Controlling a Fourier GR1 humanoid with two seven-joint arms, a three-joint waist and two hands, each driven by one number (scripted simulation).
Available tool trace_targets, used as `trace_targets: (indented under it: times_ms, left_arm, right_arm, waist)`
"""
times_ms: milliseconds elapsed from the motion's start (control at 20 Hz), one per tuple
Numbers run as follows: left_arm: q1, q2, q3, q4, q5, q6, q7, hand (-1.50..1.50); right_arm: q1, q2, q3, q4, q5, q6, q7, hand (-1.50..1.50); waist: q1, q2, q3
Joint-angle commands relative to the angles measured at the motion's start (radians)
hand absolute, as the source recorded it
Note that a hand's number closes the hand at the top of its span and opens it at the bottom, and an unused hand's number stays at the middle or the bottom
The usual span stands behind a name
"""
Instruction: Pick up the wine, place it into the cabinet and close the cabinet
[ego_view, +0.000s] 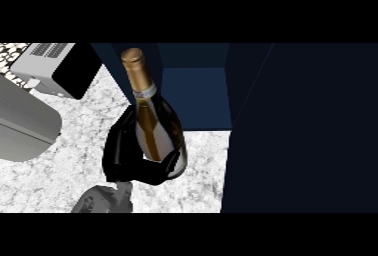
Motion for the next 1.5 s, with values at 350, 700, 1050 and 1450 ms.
trace_targets:
  times_ms: [350, 700, 1050, 1450]
  left_arm:
    - [-0.227, -0.093, 0.017, 0.191, -0.078, 0.137, 0.106, 1.5]
    - [-0.27, -0.095, 0.062, 0.421, -0.032, 0.076, -0.014, 1.5]
    - [-0.296, -0.095, -0.035, 0.557, 0.089, 0.133, -0.149, 1.5]
    - [-0.394, -0.095, 0.002, 0.718, 0.252, 0.092, -0.261, 1.5]
  right_arm:
    - [0.023, 0.013, -0.032, -0.16, -0.097, 0.009, 0.057, -1.5]
    - [0.094, 0.026, 0.009, -0.191, -0.072, 0.022, 0.043, -1.5]
    - [0.096, 0.014, -0.044, -0.199, -0.15, 0.061, 0.047, -1.5]
    - [0.011, 0.014, -0.078, -0.177, -0.171, 0.06, 0.093, -1.5]
  waist:
    - [-0.002, 0.003, -0.001]
    - [-0.014, 0.004, -0.001]
    - [-0.025, 0.006, -0.002]
    - [-0.026, 0.009, -0.002]
